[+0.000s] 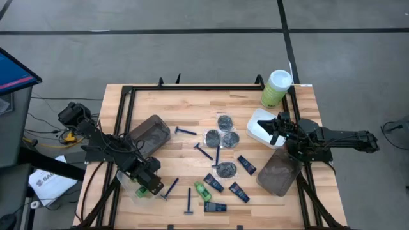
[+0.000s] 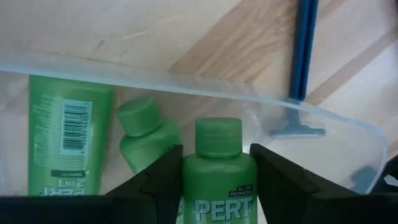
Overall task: Pick & Place Travel size toiletries
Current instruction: Put the green shampoo into the transparent bin
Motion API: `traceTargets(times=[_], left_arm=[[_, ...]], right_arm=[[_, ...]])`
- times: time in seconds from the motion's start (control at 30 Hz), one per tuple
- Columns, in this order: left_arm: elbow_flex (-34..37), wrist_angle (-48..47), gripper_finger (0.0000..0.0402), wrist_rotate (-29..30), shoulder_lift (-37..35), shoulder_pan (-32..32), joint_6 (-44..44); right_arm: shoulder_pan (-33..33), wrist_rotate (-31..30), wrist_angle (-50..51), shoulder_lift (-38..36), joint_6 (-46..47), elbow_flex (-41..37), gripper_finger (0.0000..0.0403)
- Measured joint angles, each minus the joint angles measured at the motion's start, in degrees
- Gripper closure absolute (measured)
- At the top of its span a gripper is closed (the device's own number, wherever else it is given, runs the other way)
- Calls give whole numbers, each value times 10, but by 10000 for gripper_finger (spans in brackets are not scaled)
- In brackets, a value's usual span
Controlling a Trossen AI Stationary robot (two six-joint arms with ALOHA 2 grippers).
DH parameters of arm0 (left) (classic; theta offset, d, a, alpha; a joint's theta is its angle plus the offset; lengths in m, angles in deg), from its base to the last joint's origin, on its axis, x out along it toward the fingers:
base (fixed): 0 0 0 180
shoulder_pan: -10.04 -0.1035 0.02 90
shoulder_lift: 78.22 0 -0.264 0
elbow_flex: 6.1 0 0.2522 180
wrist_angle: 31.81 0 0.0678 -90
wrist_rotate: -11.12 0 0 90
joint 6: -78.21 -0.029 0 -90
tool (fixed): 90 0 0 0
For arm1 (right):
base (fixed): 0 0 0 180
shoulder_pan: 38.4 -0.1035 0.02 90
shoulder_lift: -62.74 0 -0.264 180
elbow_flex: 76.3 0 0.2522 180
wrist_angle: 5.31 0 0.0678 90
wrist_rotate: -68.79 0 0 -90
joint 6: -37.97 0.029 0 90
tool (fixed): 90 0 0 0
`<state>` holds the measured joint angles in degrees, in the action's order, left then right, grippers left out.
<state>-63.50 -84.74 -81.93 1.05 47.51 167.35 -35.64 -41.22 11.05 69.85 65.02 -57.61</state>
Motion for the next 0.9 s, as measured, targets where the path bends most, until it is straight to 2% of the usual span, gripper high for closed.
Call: traceTargets(times=[0.9], left_arm=[[0, 16, 232, -2, 1, 0, -1]], right_arm=[[0, 0, 0, 0, 0, 0, 403]])
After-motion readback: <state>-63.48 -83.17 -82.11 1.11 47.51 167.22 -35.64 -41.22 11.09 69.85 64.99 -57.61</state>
